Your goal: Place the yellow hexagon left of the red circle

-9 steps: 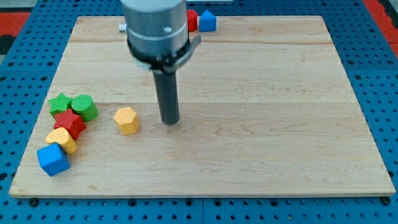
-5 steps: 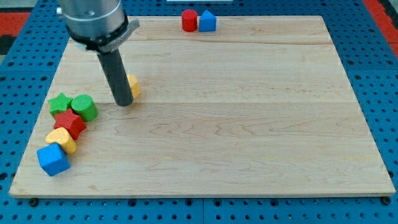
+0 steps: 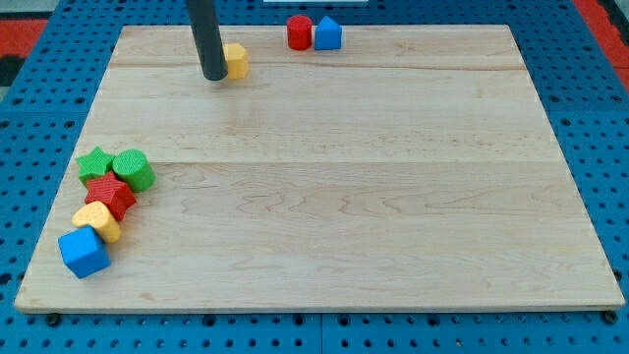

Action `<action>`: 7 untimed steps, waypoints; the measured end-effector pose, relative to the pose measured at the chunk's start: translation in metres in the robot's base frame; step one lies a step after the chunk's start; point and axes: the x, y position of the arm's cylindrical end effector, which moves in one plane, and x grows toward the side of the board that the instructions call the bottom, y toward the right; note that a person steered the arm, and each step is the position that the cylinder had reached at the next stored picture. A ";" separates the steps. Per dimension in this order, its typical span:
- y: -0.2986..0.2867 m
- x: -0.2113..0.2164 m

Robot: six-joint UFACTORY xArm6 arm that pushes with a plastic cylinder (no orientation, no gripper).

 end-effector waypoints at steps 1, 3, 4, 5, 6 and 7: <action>0.025 -0.012; 0.013 -0.021; 0.013 -0.026; 0.033 -0.037; 0.056 -0.048; 0.042 -0.051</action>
